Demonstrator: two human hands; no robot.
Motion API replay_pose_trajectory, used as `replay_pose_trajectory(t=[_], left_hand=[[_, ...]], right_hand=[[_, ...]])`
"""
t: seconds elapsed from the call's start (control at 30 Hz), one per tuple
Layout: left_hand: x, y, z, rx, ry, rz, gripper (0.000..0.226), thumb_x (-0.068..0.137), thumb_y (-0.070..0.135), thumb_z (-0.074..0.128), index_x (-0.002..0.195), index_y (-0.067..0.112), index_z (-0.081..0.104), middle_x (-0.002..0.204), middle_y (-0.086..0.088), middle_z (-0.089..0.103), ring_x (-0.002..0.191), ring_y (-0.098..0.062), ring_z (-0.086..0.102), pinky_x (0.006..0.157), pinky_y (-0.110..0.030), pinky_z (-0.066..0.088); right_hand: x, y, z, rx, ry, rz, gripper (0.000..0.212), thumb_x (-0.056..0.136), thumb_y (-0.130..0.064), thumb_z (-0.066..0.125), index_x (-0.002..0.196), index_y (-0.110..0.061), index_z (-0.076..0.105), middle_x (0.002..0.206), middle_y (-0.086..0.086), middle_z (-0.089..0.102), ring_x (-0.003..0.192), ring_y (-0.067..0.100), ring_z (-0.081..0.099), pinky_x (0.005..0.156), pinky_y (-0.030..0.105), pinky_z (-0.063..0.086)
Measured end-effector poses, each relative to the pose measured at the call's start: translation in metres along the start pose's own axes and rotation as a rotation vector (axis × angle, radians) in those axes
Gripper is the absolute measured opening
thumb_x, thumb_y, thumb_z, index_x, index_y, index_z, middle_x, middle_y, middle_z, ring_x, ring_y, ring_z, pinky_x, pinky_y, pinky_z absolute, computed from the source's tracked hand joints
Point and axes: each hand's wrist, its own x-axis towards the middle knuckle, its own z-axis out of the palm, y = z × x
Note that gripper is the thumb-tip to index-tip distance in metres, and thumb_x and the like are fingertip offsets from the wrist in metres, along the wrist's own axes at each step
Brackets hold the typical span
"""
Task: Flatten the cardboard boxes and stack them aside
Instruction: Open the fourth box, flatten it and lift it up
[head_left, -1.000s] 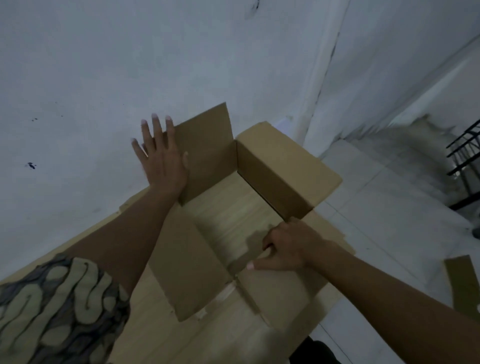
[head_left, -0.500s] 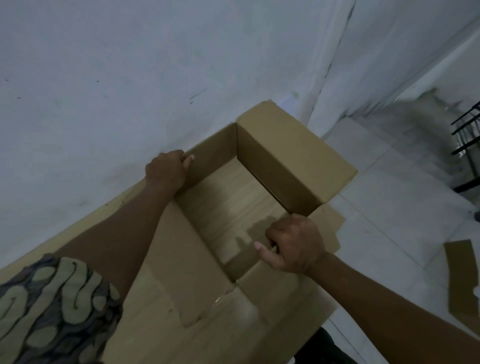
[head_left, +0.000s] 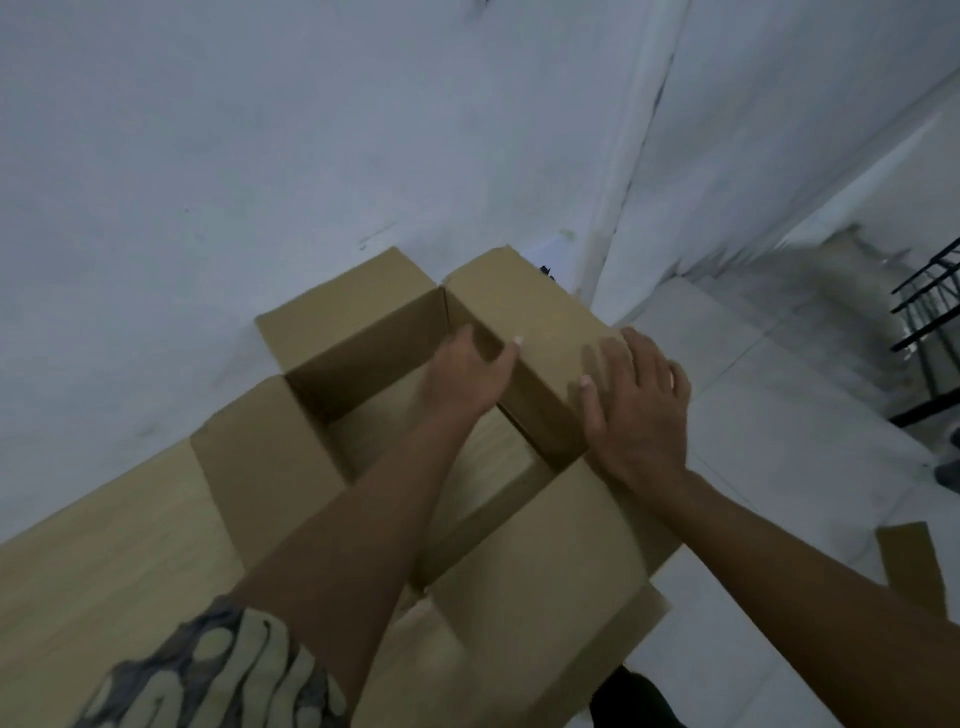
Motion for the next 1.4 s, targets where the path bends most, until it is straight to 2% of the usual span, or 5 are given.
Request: replay_pose_trajectory(t=[0.33,0.53,0.8,0.97,1.4], left_hand=[[0.013,0.115,0.021,-0.403,-0.044,-0.617,0.179,0.015,0.090,0.067,0.152,0.007,-0.014,0.161,-0.015,0.008,0.145,-0.034,0.020,0.112,-0.054,0.029],[0.007,0.146,-0.005,-0.433,-0.163,-0.525,0.033,0.092,0.031,0.045,0.116,0.009,0.049,0.112,-0.013,0.053,0.092,-0.032,0.054,0.066,-0.044,0.049],[-0.025,0.105,-0.047,-0.464,0.180,-0.541,0.023,0.097,0.005,0.040,0.115,-0.002,0.053,0.098,-0.017,0.059,0.080,-0.031,0.061,0.070,-0.042,0.053],[-0.068,0.064,-0.100,-0.544,0.332,-0.463,0.028,0.095,0.006,0.047,0.120,0.004,0.059,0.098,-0.014,0.066,0.084,-0.031,0.065,0.068,-0.036,0.055],[-0.198,-0.056,-0.219,-0.702,0.328,-0.506,0.036,0.094,0.019,0.055,0.127,0.006,0.057,0.110,-0.020,0.066,0.091,-0.037,0.065,0.079,-0.045,0.053]], right_hand=[[0.050,0.044,-0.014,0.595,-0.219,0.186,0.032,0.087,-0.030,0.065,0.119,-0.025,0.062,0.102,-0.003,0.065,0.089,0.015,0.062,0.075,0.035,0.053],[0.056,0.043,-0.024,1.052,-0.373,-0.141,0.017,0.097,-0.026,0.056,0.098,-0.012,0.065,0.065,-0.008,0.059,0.058,0.011,0.055,0.051,0.030,0.047],[0.031,0.032,0.048,1.015,-0.869,0.339,0.047,0.089,-0.063,0.046,0.087,-0.024,0.071,0.093,0.004,0.071,0.092,0.025,0.066,0.084,0.041,0.049],[0.015,0.019,0.075,0.826,-1.037,0.386,0.047,0.103,-0.044,0.047,0.111,-0.002,0.067,0.095,0.009,0.063,0.072,0.018,0.058,0.062,0.027,0.049],[0.001,-0.064,0.050,0.787,-0.790,0.482,0.078,0.077,-0.079,0.056,0.095,-0.004,0.070,0.092,0.012,0.072,0.080,0.029,0.069,0.069,0.039,0.058]])
